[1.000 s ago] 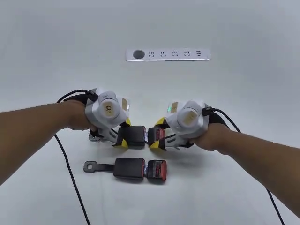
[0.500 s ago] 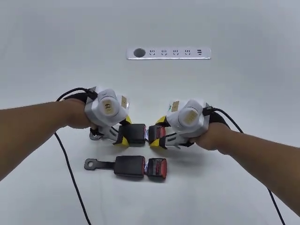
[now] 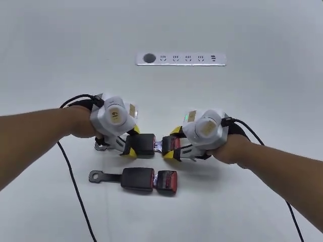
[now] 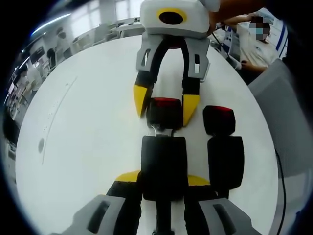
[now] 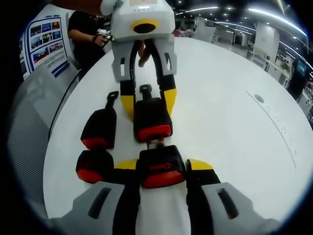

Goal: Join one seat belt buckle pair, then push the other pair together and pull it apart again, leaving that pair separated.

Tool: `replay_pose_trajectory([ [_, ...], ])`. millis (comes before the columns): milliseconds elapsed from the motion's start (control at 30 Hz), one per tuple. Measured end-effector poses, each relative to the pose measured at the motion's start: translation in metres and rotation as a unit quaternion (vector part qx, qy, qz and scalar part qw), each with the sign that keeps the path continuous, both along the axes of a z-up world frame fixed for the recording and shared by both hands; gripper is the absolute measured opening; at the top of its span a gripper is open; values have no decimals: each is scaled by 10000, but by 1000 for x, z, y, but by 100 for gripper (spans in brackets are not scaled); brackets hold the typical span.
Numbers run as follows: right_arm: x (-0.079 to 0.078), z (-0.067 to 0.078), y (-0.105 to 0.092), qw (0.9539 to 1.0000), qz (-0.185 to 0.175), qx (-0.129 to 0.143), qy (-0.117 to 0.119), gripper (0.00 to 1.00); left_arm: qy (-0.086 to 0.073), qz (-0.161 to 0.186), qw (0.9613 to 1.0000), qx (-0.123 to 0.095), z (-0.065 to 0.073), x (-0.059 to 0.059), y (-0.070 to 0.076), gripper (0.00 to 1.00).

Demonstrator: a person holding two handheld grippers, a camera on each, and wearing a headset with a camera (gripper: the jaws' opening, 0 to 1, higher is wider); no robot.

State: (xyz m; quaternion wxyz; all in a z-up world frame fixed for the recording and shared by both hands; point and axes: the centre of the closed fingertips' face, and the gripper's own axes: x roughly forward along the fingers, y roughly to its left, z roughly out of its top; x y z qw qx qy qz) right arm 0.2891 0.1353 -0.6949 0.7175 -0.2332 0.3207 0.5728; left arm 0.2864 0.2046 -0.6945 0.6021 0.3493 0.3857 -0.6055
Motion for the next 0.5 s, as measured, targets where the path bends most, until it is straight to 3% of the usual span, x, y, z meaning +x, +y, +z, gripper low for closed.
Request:
replay_pose_trajectory([
  [500, -5, 2, -21, 10000, -30, 35, 23, 36, 12, 33, 10000, 19, 1, -1, -1, 33],
])
